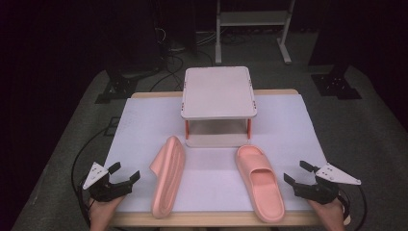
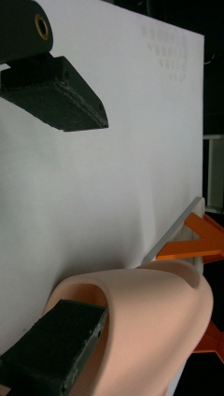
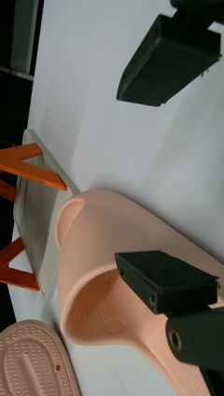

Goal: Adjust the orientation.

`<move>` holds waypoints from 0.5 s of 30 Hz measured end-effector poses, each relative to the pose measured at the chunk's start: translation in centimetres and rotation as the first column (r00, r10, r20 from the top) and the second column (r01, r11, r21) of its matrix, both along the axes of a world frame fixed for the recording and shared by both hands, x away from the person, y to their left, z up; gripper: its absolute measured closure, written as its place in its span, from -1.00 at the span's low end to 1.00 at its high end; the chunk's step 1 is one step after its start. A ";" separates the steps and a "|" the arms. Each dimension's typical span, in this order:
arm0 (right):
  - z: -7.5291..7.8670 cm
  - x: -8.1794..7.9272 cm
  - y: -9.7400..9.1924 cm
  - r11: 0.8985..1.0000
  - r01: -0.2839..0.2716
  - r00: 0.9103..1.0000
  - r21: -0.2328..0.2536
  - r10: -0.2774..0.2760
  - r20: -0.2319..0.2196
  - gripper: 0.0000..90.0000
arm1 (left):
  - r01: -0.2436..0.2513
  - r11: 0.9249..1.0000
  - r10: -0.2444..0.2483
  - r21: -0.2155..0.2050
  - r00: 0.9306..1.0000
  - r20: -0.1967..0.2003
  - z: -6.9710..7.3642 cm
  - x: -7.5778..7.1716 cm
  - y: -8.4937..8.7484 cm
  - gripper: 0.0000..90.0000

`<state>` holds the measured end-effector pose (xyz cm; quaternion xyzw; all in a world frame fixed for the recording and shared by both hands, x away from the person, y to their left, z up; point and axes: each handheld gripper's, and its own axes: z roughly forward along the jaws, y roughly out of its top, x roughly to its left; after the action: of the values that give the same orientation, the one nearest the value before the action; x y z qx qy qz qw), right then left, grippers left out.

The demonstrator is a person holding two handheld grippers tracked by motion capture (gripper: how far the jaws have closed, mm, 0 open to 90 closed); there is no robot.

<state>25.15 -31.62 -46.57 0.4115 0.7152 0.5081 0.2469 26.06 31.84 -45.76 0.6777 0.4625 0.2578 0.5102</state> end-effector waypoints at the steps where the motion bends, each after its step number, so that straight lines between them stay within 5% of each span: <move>1: 0.0 0.0 -0.1 1.000 -0.001 1.000 0.001 0.001 -0.006 -0.60 | -0.002 1.000 0.002 0.001 1.000 -0.001 0.0 0.0 0.0 -0.80; 15: 0.1 -0.2 -0.1 1.000 0.002 1.000 0.002 -0.002 -0.001 -0.60 | 0.019 1.000 -0.019 -0.002 1.000 0.004 0.0 0.3 -0.5 -0.81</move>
<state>24.91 -31.75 -46.51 0.4127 0.7146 0.5082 0.2466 26.32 31.31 -45.75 0.6812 0.4554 0.2538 0.5139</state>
